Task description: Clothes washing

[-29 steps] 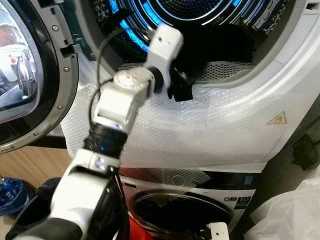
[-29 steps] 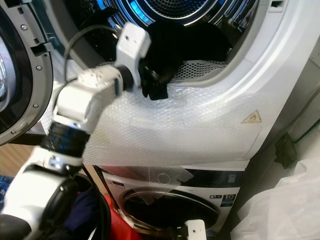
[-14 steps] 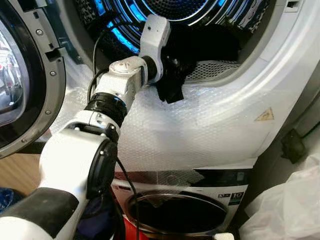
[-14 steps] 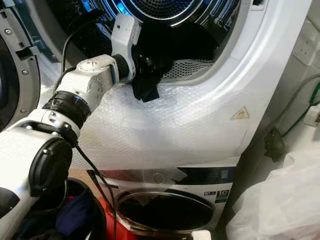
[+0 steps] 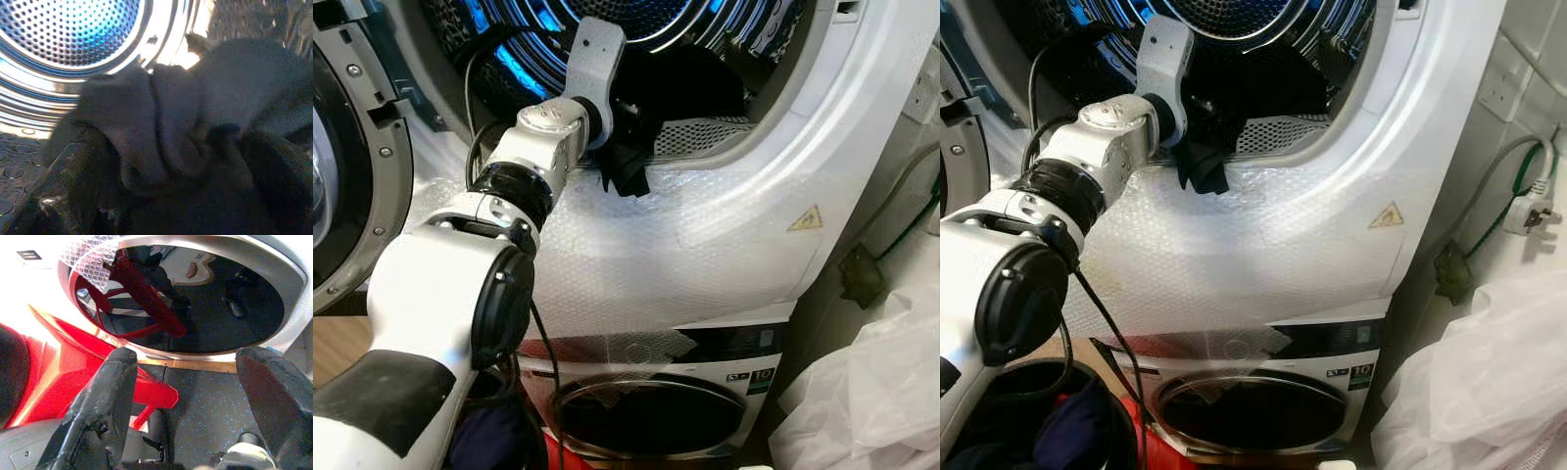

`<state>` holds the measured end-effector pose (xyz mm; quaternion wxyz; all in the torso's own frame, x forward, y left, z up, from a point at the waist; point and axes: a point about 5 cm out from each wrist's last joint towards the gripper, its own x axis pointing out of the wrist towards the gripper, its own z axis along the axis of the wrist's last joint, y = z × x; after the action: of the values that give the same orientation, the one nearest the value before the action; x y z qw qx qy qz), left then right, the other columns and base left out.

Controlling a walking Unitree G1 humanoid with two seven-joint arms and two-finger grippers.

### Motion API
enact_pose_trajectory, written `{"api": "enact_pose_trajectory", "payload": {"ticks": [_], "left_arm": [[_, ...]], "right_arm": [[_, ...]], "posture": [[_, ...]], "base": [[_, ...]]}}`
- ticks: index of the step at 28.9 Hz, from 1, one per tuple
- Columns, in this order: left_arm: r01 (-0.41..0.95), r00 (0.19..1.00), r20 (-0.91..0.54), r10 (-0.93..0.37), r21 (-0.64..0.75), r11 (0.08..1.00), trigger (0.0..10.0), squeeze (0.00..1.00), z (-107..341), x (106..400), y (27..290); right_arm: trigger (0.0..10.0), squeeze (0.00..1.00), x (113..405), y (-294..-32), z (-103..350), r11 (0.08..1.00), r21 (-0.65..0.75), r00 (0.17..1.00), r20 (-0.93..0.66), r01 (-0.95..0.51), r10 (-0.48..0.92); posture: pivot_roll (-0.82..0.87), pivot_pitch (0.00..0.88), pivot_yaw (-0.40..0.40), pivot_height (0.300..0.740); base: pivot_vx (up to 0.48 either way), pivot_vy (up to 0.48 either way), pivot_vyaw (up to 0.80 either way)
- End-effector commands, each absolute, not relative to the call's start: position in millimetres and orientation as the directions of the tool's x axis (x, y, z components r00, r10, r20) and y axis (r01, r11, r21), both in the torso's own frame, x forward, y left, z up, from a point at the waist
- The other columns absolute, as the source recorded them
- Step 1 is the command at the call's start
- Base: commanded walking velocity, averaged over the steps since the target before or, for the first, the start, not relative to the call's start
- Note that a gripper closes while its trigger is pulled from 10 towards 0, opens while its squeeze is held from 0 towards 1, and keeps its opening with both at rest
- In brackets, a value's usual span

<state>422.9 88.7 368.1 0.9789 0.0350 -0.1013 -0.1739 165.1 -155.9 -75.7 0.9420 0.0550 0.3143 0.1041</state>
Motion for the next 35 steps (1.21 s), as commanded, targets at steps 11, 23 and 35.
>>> {"api": "enact_pose_trajectory", "payload": {"ticks": [11,23,35], "left_arm": [[0.334,0.875,0.312,-0.369,0.161,0.929,10.0,0.0,399.9,416.8,107.7],[0.503,0.526,0.474,-0.706,0.496,0.708,10.0,0.0,432.7,384.1,93.5],[0.772,0.222,0.251,-0.942,0.545,0.327,10.0,0.0,358.8,312.8,83.9]], "right_arm": [[10.0,0.0,171.0,-164.7,-76.8,0.983,0.131,0.761,-0.621,-0.131,0.185],[10.0,0.0,199.6,-140.0,-67.2,0.97,0.169,0.764,-0.599,-0.174,0.242],[10.0,0.0,200.7,-110.0,-69.0,0.946,0.198,0.701,-0.636,-0.255,0.322]], "posture": [[-0.22,0.0,0.137,0.74],[-0.07,0.0,0.121,0.74],[0.09,0.0,0.097,0.74]], "base": [[0.0,0.0,0.0],[0.0,0.0,0.0],[0.0,0.0,0.0]]}}
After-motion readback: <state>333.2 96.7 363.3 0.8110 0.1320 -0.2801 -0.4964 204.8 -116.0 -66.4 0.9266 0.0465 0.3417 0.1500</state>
